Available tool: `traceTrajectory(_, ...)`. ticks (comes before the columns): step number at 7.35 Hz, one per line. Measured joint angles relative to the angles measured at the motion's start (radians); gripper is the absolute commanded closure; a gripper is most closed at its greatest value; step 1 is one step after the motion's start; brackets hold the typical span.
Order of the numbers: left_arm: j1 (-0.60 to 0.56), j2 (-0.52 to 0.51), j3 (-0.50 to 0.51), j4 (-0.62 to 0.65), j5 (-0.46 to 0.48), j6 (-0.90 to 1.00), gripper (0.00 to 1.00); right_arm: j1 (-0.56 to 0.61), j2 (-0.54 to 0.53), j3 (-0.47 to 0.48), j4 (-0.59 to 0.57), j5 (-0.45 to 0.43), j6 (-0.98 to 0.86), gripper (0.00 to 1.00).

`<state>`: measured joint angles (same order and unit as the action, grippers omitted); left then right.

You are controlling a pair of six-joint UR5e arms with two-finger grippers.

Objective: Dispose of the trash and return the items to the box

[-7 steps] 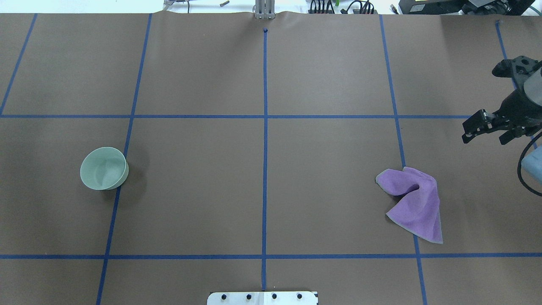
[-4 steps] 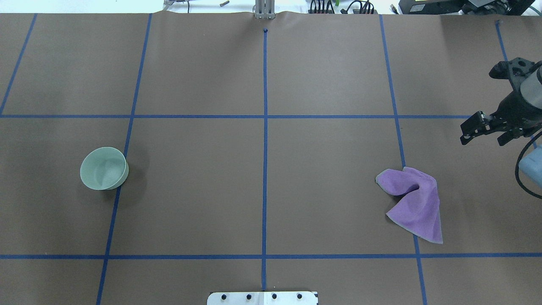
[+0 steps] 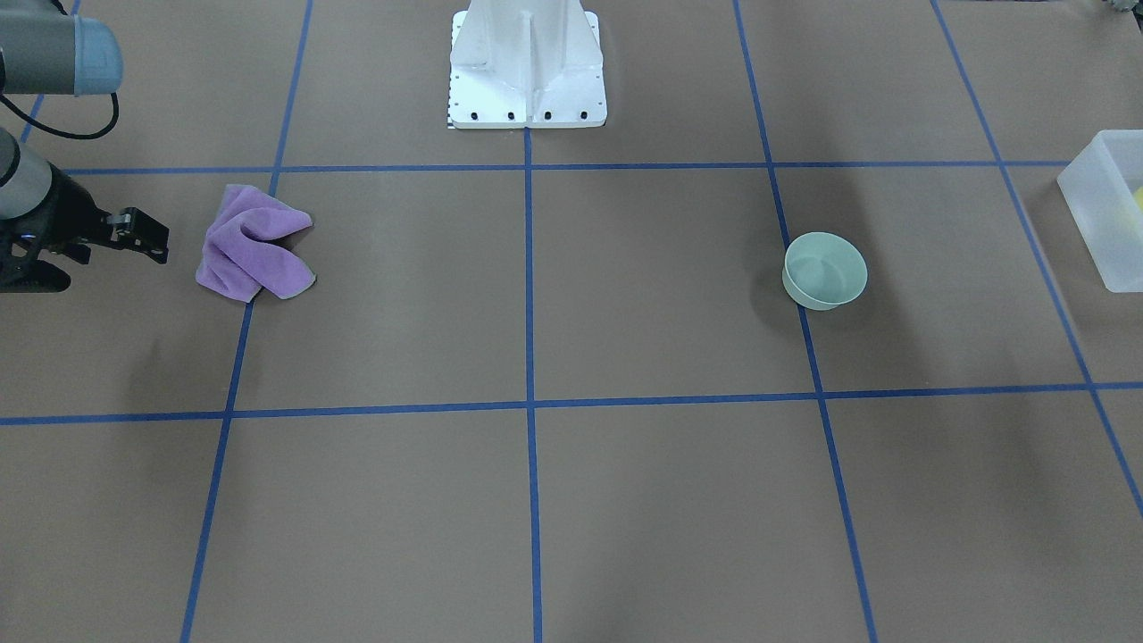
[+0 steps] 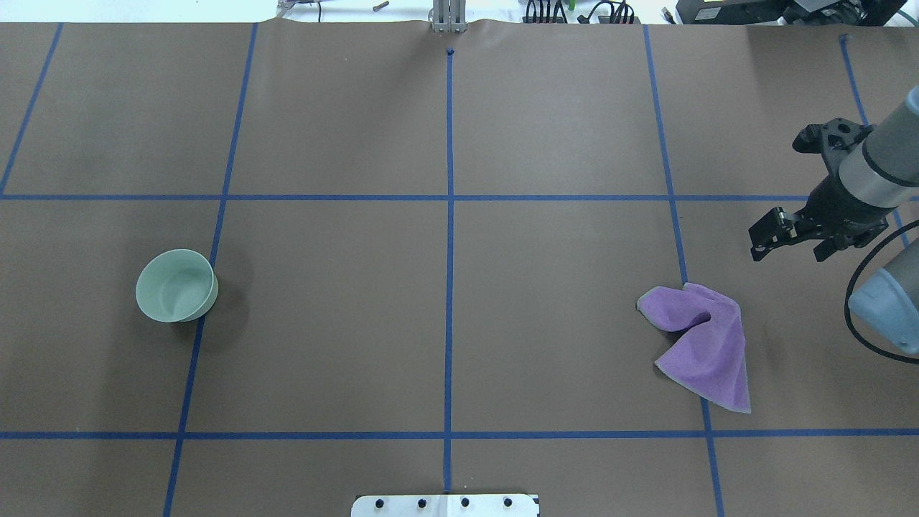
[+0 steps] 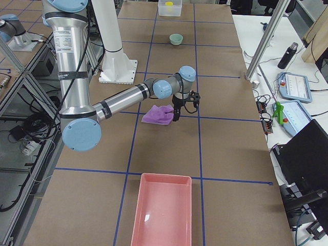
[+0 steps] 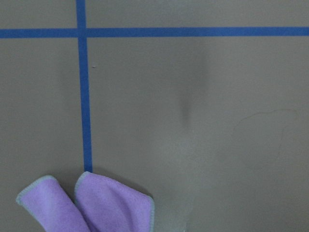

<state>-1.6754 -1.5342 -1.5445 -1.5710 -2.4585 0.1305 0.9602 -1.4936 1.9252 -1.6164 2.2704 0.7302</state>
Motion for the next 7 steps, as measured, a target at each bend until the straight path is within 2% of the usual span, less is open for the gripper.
traceTrajectory(2,0.000,-0.092,-0.007,0.080,-0.002,-0.046,0.03,-0.091,0.005,-0.007,0.084,-0.006,0.199,0.00)
traceTrajectory(4,0.004,-0.145,-0.013,0.083,-0.020,-0.171,0.03,-0.155,0.009,-0.014,0.126,-0.023,0.335,0.00)
traceTrajectory(5,0.011,-0.168,-0.018,0.056,-0.034,-0.266,0.02,-0.178,0.010,-0.023,0.132,-0.034,0.365,0.13)
traceTrajectory(6,0.031,-0.180,-0.021,0.018,-0.040,-0.344,0.03,-0.198,0.009,-0.029,0.134,-0.047,0.384,0.66)
traceTrajectory(7,0.064,-0.185,-0.022,-0.024,-0.042,-0.408,0.03,-0.215,0.007,-0.031,0.134,-0.064,0.396,1.00)
